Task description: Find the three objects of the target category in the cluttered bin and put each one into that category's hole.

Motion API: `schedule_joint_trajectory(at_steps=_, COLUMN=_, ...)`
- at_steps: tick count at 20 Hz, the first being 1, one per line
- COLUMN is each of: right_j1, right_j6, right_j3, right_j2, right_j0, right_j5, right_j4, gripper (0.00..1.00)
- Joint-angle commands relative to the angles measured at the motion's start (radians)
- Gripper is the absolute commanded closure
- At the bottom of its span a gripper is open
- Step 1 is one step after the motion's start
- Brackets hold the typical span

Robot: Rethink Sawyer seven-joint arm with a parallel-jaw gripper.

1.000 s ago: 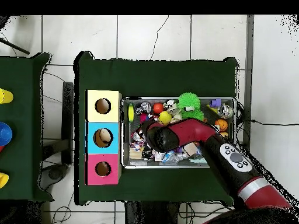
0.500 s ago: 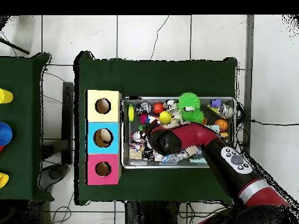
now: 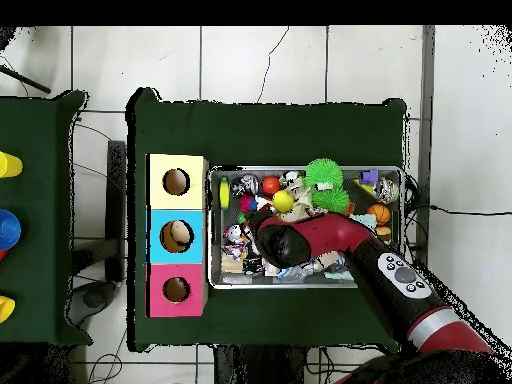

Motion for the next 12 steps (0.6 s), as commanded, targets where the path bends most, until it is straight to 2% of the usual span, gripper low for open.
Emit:
schedule_joint_trajectory(at_steps=1, right_j1=0.031, right_j6=0.143, right_j3=-0.034, right_j2=-0.093, right_j0=0.018, right_j5=-0.039, right_j4=-0.001, gripper=1.00)
schedule_joint_trajectory(at_steps=12, right_j1=0.025, right_j6=0.163, right_j3=-0.003, right_j2=-0.125, right_j0=0.023, right_j5=-0.133, right_j4=0.001, gripper=1.00)
